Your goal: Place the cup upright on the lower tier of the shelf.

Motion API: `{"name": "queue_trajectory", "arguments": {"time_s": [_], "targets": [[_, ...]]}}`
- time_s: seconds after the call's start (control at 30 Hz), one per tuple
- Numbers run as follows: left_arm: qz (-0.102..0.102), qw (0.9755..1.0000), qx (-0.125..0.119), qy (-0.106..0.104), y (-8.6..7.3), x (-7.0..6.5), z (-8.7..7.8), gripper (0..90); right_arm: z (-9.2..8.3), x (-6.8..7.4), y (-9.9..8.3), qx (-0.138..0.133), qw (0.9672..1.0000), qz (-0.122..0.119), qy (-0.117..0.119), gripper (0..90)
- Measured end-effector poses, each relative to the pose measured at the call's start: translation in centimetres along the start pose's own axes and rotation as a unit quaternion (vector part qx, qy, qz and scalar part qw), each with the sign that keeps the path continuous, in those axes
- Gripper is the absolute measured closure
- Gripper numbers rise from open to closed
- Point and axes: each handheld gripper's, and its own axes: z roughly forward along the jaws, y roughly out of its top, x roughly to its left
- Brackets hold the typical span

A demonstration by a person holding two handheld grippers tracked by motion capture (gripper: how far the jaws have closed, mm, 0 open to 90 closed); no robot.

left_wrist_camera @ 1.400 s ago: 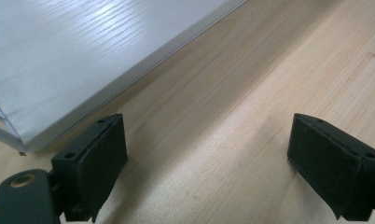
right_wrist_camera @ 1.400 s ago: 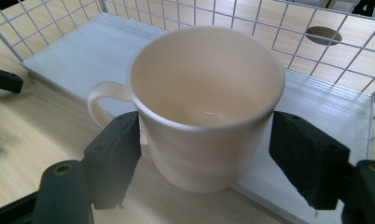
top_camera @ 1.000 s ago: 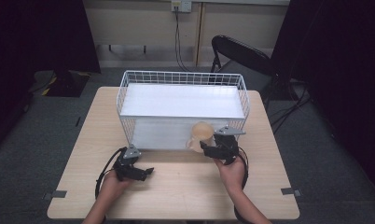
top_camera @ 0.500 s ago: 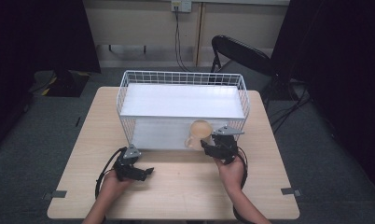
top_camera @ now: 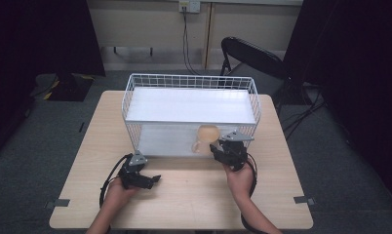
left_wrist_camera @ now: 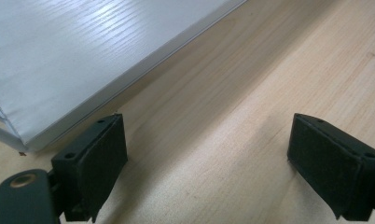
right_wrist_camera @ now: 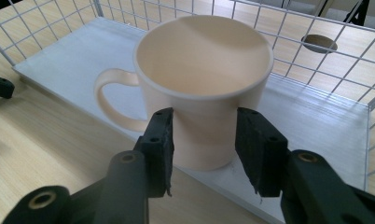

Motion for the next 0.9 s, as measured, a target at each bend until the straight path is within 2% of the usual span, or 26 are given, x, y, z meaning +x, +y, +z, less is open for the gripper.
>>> {"name": "queue_trajectory", "arguments": {"time_s": [0.4, 0.63, 0.7, 0.9], "targets": [[0.0, 1.0, 0.0, 0.0, 0.0, 0.0, 0.0, 11.3, 0.7, 0.4, 0.2, -0.012, 0.9997, -0.01, -0.017, 67.3], [0.0, 1.0, 0.0, 0.0, 0.0, 0.0, 0.0, 11.3, 1.4, 0.4, 0.2, -0.01, 0.9998, -0.007, -0.016, 67.4], [0.0, 1.0, 0.0, 0.0, 0.0, 0.0, 0.0, 11.3, 1.3, 0.4, 0.1, -0.012, 0.9998, -0.006, -0.015, 64.6], [0.0, 1.0, 0.0, 0.0, 0.0, 0.0, 0.0, 11.3, 0.9, 0.2, 0.2, -0.008, 0.9999, 0.001, -0.009, 47.1]]}}
